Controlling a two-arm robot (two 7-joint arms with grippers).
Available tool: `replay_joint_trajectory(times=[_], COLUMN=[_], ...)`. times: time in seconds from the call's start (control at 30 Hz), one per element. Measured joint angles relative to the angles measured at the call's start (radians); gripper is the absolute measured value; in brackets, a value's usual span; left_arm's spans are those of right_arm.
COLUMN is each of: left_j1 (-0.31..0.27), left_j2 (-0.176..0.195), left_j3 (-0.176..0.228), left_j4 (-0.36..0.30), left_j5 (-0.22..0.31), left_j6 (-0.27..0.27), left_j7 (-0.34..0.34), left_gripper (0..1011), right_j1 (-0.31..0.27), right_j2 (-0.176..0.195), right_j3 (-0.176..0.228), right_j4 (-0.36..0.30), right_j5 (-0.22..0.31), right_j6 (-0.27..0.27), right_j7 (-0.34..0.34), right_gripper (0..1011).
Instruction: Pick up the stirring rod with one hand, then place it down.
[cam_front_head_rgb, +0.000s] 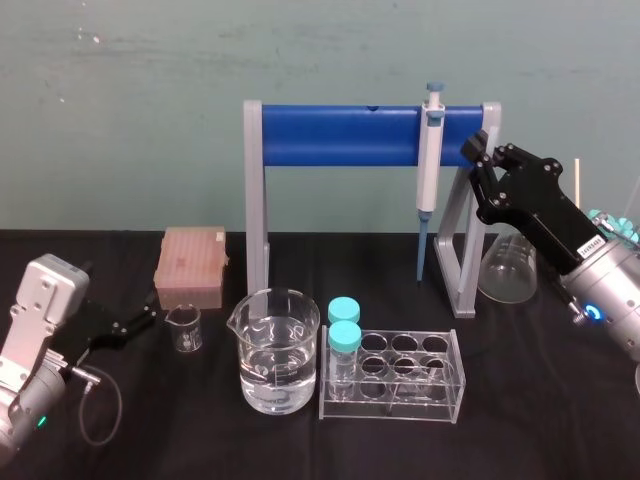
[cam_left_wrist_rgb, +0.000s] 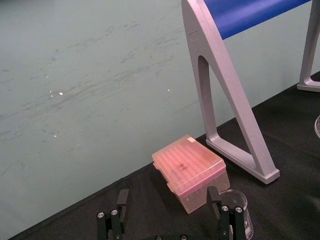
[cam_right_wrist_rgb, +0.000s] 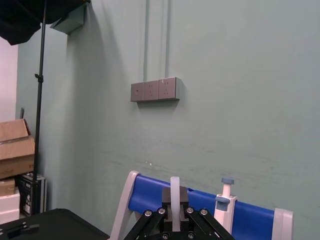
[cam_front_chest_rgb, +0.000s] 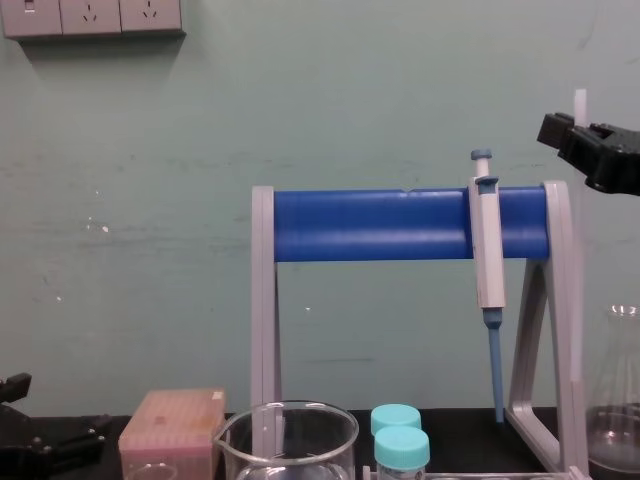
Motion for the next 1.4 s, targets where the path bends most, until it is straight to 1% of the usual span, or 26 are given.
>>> replay_joint_trajectory(times=[0.43,1.4], left_j1=[0.0,0.0], left_j2=[0.0,0.0], left_j3=[0.0,0.0], left_j4=[0.0,0.0], left_j5=[0.0,0.0], left_j6=[0.0,0.0], left_j7=[0.0,0.0], left_gripper=[1000,1000], right_j1=[0.01,0.017], right_j2=[-0.007,-0.009], right_j3=[-0.004,-0.007], right_j4=[0.017,0.028], right_j5=[-0.001,-0.002], right_j6=[-0.002,-0.005], right_j7=[0.009,0.015], right_gripper=[67,67])
